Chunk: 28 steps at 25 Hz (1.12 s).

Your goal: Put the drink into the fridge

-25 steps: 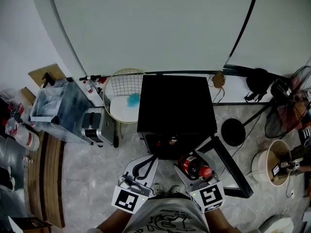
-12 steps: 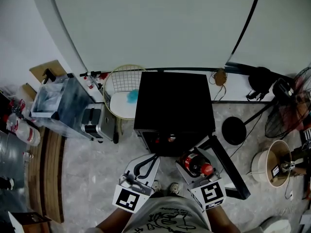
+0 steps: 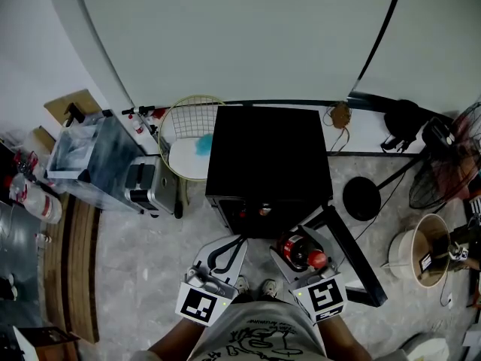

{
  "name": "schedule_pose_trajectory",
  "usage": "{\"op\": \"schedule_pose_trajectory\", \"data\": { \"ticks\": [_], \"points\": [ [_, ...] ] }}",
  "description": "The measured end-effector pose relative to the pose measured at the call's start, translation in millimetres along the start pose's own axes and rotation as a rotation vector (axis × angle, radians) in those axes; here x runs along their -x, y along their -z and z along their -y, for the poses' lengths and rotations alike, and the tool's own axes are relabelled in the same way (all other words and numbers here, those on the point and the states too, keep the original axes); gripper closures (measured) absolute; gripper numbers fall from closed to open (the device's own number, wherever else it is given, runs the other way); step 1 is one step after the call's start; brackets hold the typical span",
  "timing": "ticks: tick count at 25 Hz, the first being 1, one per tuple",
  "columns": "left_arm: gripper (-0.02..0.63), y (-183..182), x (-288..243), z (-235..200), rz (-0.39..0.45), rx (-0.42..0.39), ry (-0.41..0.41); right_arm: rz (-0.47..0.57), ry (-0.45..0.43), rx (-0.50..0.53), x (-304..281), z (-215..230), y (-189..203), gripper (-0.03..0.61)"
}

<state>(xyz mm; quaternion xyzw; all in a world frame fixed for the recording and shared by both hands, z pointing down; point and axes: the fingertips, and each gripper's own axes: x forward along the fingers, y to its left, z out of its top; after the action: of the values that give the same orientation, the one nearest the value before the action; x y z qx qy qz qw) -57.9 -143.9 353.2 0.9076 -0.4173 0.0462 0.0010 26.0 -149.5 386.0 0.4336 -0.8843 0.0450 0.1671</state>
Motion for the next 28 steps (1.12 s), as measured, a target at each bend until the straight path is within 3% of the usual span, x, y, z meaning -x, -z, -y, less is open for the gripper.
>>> {"op": "schedule_pose_trajectory", "data": {
  "ticks": [20,25,28],
  "points": [
    [0.593,34,-8,9,-0.004,-0.003,-0.007,0.016,0.030,0.003,-9,7,36,0.270],
    [0.592,43,-11,11,-0.001,-0.011,-0.010,-0.061,0.019,0.007,-9,7,52,0.270],
    [0.593,49,-14,13,0.002,-0.010,-0.012,-0.041,0.019,-0.006,-13,9,66,0.270]
  ]
}}
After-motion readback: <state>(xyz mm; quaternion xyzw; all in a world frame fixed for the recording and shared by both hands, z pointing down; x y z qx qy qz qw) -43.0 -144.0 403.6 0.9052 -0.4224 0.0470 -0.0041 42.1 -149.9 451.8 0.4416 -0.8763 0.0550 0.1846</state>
